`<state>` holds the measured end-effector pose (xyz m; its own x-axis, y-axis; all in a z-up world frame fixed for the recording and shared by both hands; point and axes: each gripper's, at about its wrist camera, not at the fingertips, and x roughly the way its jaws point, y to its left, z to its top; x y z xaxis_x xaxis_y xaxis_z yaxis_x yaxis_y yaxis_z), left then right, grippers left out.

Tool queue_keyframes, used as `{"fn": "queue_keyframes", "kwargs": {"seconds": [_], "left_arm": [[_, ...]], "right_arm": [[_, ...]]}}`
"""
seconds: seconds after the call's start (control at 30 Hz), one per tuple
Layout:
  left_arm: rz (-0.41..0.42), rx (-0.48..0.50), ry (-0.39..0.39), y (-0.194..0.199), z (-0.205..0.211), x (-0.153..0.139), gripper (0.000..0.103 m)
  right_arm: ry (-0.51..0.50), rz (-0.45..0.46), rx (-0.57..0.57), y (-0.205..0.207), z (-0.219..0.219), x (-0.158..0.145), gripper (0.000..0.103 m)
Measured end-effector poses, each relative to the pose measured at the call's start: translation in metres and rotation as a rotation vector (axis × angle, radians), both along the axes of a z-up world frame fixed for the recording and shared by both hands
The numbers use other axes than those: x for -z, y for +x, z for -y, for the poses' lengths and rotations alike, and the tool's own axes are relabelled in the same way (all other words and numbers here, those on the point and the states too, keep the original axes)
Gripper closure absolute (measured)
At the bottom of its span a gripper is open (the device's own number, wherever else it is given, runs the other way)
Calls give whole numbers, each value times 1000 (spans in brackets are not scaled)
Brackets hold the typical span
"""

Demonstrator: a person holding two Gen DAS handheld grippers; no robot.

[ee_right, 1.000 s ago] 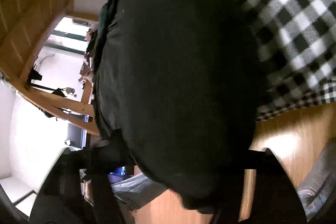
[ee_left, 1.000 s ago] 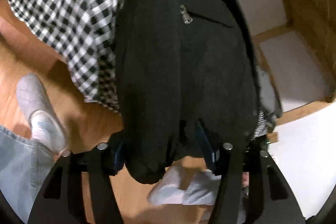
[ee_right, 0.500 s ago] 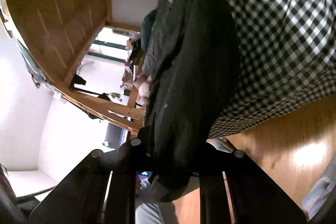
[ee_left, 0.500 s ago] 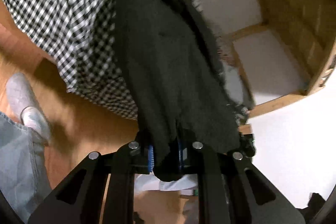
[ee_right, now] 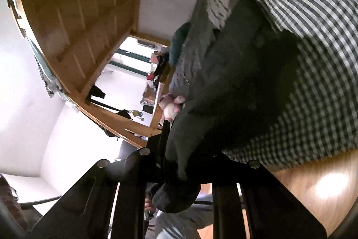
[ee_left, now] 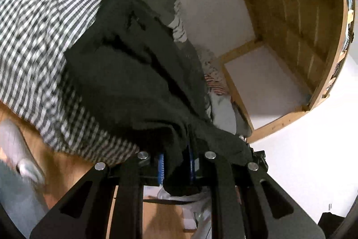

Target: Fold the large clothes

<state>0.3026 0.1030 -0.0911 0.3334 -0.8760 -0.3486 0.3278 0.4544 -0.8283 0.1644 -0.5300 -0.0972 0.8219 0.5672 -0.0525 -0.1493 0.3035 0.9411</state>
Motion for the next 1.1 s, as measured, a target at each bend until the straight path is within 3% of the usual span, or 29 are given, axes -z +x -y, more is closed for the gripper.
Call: {"fn": "queue_keyframes", "kwargs": {"seconds": [0.43, 0.6, 0.9, 1.1], "left_arm": [[95, -25, 69, 112, 50, -48, 88], [123, -53, 80, 172, 62, -73, 88], [93, -98, 162, 311, 97, -81, 88], [-33, -85, 179, 413, 127, -47, 87]], "right_arm": [[7, 2, 18, 122, 38, -23, 87], [32, -23, 28, 198, 55, -43, 87], [66, -229, 130, 352, 93, -47, 87], [63, -469, 174, 451, 125, -7, 87]]}}
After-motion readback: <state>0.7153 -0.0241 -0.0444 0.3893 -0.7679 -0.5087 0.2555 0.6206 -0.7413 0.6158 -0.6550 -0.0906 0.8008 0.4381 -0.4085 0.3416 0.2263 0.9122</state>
